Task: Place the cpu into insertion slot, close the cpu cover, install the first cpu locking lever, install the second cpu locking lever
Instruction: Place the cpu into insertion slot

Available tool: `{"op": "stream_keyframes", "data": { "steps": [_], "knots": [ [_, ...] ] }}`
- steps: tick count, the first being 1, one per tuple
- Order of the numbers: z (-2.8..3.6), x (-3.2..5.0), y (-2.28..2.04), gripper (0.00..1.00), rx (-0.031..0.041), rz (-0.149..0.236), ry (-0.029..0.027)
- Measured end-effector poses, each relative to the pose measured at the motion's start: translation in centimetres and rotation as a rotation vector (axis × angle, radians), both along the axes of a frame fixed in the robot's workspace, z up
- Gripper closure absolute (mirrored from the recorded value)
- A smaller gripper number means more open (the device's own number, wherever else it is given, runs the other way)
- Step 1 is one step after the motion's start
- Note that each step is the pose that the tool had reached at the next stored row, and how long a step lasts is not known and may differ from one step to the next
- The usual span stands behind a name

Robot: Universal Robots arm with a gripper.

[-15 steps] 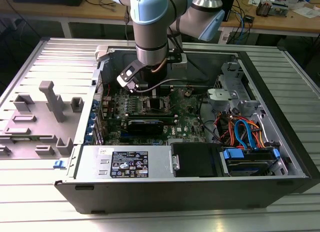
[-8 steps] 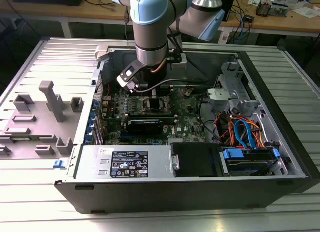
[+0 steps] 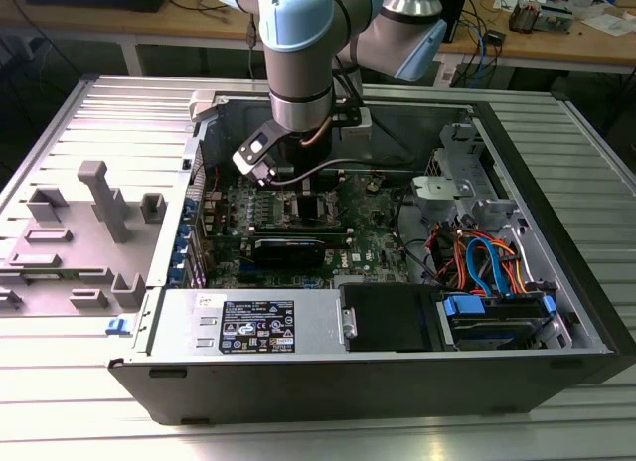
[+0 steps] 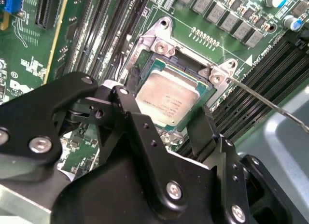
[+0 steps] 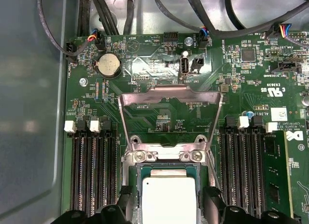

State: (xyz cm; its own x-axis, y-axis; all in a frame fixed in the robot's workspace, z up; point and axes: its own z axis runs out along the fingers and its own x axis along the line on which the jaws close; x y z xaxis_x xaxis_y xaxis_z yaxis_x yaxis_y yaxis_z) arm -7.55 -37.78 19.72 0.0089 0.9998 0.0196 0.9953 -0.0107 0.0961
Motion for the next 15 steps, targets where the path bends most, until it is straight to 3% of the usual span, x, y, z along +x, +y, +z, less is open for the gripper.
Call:
{"op": "stream_keyframes", "data": {
  "steps": [5,7,12,15],
  "knots": [
    [0.0,0.0,0.0,0.33,0.0,0.0,0.0001],
    [0.32,0.0,0.0,0.33,0.0008,0.0,0.0008],
    [1.67,0.04,0.0,0.33,0.0019,0.0,0.0128],
    [2.08,0.07,0.0,0.33,0.0025,0.0,0.0186]
  ]
}}
